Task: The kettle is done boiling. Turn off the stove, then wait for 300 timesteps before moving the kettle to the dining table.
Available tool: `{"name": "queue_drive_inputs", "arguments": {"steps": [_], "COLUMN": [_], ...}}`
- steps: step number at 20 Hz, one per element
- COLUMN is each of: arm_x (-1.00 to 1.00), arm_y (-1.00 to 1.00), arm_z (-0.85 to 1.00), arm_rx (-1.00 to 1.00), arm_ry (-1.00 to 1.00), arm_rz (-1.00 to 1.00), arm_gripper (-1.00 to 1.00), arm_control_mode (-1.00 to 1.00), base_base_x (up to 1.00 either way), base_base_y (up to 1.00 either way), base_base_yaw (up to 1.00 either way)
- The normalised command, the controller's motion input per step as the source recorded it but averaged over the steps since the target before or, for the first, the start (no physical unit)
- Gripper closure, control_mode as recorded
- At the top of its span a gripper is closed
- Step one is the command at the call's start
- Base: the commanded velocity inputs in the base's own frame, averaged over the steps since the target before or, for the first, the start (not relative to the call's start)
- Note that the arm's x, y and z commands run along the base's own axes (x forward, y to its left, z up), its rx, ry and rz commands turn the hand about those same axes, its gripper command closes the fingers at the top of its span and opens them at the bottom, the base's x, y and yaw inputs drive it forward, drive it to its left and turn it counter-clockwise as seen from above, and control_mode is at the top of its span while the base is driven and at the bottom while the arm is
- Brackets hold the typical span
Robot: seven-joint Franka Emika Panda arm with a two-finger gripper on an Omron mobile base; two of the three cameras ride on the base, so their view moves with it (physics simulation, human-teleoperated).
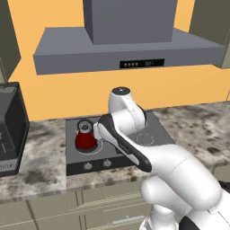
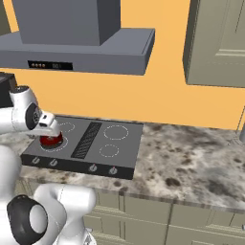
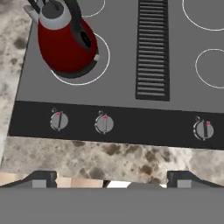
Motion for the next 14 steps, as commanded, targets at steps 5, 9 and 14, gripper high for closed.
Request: {"name": "queue_drive_inputs", "arguments": {"steps": [5,9,14], "arm_x": [0.53,0.65,0.47], "arm_y": [-0.17,0.0,0.0], "arm_z": [0.01,0.06,0.06], "arm_rx": [0.1,0.08,0.05], "arm_ry": [0.0,0.0,0.01], "arm_rz": [0.08,0.05,0.06], "arm_gripper": [-1.0,-1.0,-1.0], "arm_control_mode": [-1.0,-1.0,-1.0], "base_base_x": [0.0,0.0,0.0], "base_base_y": [0.0,0.0,0.0], "base_base_yaw": [0.0,0.0,0.0]}}
